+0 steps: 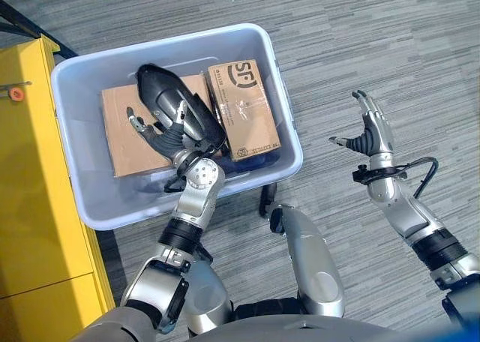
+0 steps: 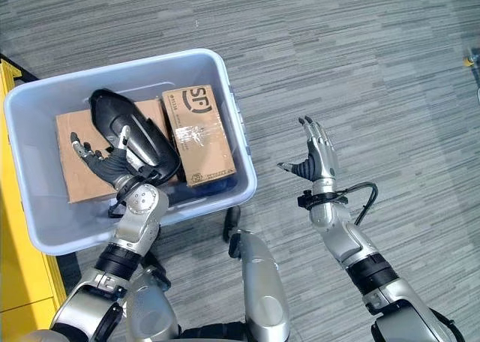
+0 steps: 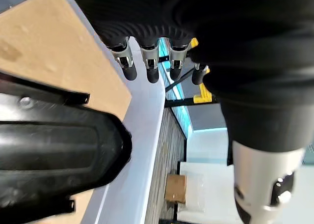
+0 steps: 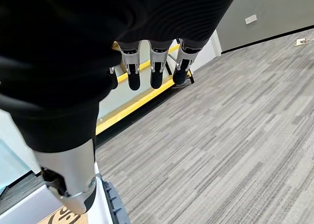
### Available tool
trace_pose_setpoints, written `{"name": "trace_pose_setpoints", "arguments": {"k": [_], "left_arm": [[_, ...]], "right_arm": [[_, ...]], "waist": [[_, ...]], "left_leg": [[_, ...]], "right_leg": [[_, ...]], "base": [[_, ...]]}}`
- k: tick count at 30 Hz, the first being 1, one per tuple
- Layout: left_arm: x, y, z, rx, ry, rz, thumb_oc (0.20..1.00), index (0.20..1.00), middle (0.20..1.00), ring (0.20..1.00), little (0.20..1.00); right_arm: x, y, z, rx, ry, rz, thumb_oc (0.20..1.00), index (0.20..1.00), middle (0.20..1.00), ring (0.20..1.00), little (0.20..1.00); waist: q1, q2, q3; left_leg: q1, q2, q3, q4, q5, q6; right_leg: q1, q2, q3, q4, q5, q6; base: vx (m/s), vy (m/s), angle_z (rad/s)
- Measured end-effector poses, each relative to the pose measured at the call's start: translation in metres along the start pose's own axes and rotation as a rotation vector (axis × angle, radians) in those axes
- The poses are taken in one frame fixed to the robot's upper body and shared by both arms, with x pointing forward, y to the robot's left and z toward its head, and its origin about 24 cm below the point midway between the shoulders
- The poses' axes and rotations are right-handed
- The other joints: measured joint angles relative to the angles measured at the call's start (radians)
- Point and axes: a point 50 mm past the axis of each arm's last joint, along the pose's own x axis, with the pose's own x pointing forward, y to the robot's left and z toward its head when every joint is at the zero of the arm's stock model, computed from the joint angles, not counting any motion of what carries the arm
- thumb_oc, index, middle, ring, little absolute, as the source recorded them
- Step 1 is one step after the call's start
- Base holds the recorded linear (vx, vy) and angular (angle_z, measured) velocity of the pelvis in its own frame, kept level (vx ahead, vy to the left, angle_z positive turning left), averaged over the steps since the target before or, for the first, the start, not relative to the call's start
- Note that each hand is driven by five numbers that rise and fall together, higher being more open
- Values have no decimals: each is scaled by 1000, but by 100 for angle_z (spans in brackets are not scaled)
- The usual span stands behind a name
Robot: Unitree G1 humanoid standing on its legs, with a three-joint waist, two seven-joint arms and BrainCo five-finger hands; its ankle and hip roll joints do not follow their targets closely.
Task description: Move parts from the plastic box to the shelf.
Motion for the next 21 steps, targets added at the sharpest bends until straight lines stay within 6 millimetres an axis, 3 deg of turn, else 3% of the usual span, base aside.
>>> {"name": "trace_pose_setpoints", "arguments": {"k": [2, 6, 9, 13, 15, 21], "left_arm": [[3, -2, -13, 99, 36, -43, 1000, 1000, 1000, 1000, 1000], [-5, 2, -39, 106, 226, 34, 1000, 1000, 1000, 1000, 1000], [-10, 7, -43, 101, 257, 138, 1000, 1000, 1000, 1000, 1000], [-12, -4, -53, 107, 346, 59, 1000, 1000, 1000, 1000, 1000], [-15, 0, -66, 127, 430, 106, 1000, 1000, 1000, 1000, 1000], [-5, -7, -59, 104, 410, 71, 1000, 1000, 1000, 1000, 1000]], "right_arm": [[4, -1, 4, 3, -16, 9, 1000, 1000, 1000, 1000, 1000], [5, 0, 5, 3, -18, 29, 1000, 1000, 1000, 1000, 1000], [6, 3, 8, 0, -30, 40, 1000, 1000, 1000, 1000, 1000], [21, -2, 21, -3, -67, 26, 1000, 1000, 1000, 1000, 1000], [21, -2, 20, -8, -58, 41, 1000, 1000, 1000, 1000, 1000], [21, -1, 17, -4, -30, 47, 1000, 1000, 1000, 1000, 1000]], "waist": [[0, -8, 0], [-6, -14, 2], [-1, -20, 2], [1, -35, -1], [-10, -35, -1], [-27, -36, -1]], "left_leg": [[-33, 9, 0, 16, -3, -5], [-44, 20, 2, 19, -4, -5], [-59, 29, -1, 33, -4, -6], [-124, 41, -9, 90, -34, -25], [-126, 42, -8, 90, -36, -22], [-138, 41, -3, 91, -39, -22]], "right_leg": [[-25, -1, -7, 3, 0, 1], [-35, 0, -10, 6, -2, 0], [-35, 2, -17, 8, -6, 3], [-73, -6, -23, 22, -5, 3], [-75, -8, -24, 20, -6, 5], [-93, -9, -20, 28, 1, -6]], "base": [[-42, -17, 5], [-21, -30, 0], [-17, -12, 8], [-28, 13, 8], [0, 0, 0], [3, 23, -2]]}}
